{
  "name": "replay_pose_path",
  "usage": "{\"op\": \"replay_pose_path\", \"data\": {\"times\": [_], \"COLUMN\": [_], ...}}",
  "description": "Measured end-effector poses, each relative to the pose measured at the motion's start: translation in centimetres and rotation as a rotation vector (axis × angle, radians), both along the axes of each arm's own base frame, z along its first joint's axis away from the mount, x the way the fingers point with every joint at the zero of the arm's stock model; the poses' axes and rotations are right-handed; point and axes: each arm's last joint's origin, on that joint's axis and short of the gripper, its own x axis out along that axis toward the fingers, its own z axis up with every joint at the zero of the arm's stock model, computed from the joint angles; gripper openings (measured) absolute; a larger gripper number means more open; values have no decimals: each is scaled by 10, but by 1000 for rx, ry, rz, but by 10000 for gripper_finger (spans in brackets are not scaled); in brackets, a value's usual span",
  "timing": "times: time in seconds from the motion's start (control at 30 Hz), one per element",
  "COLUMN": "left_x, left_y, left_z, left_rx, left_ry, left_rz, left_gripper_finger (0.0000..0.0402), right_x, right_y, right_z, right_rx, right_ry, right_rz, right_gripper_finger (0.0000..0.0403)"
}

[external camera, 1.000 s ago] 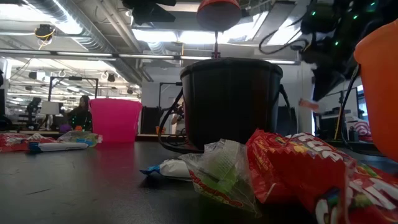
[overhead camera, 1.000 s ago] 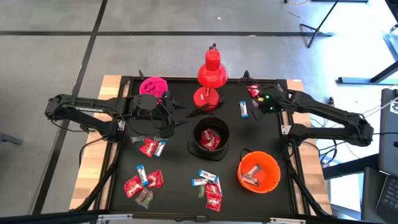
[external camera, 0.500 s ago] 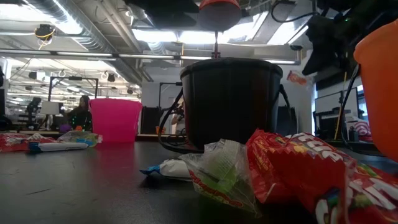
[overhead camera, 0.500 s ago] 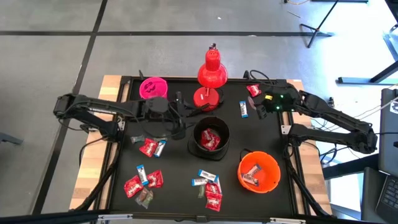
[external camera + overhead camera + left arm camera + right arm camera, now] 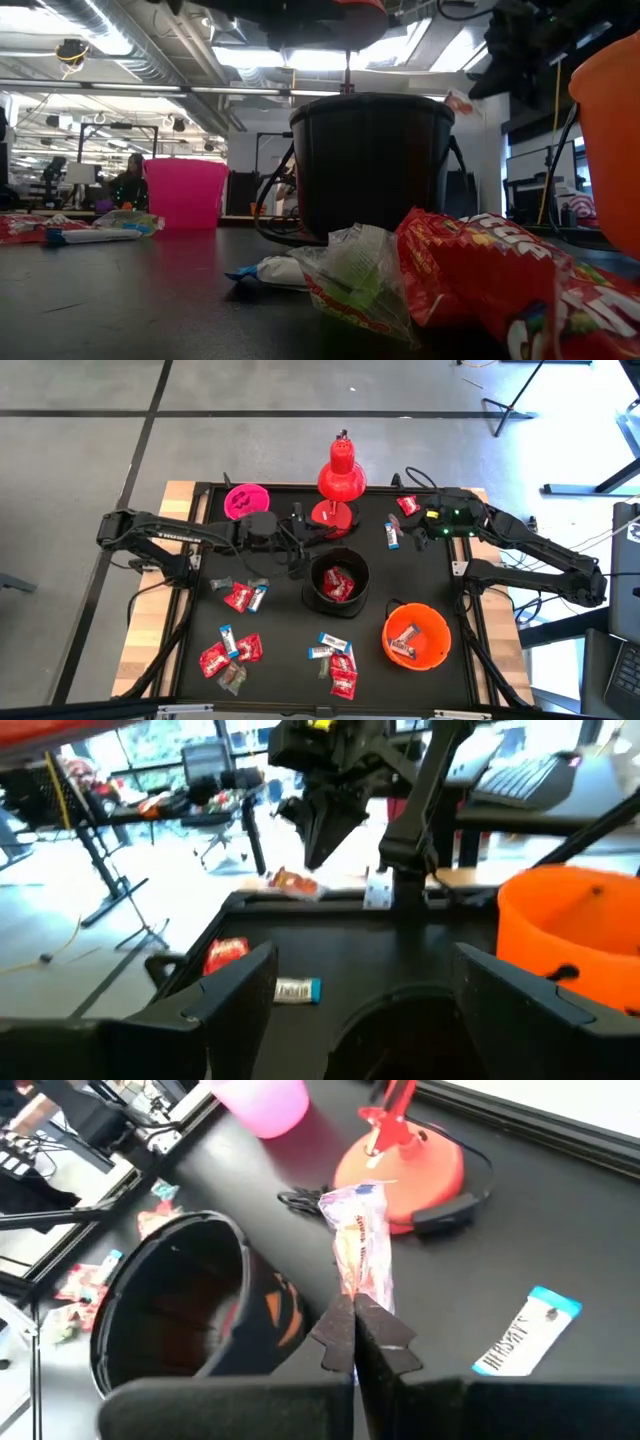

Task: Organize candy in baskets
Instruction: Put the orange gummy into the pink bucket

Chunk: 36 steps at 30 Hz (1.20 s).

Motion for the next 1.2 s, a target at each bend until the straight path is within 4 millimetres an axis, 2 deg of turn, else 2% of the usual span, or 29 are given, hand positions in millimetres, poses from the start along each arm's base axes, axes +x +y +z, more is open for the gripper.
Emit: {"op": "replay_pose_path", "data": {"times": [0.3,0.43,0.77,0.93,1.03,1.2], "left_x": [27,42,84,87,85,77], "left_y": [14,23,47,47,42,34], "left_z": [-23,-26,-35,-39,-38,-25], "left_rx": [-63,-109,-94,-109,-119,-121], "left_ry": [-58,-91,-73,-50,-15,8], "left_rz": [-21,-16,-25,-59,-106,-146], "left_gripper_finger": [284,284,284,284,284,284], "right_x": [4,6,6,2,5,23], "right_y": [0,0,0,-1,-2,-5], "right_z": [7,10,10,-3,-13,-33], "right_rx": [13,9,1,-27,-37,2], "right_ry": [-98,-130,-128,35,128,260], "right_rz": [66,85,76,52,102,233], "right_gripper_finger": [0,0,0,1,8,61]}}
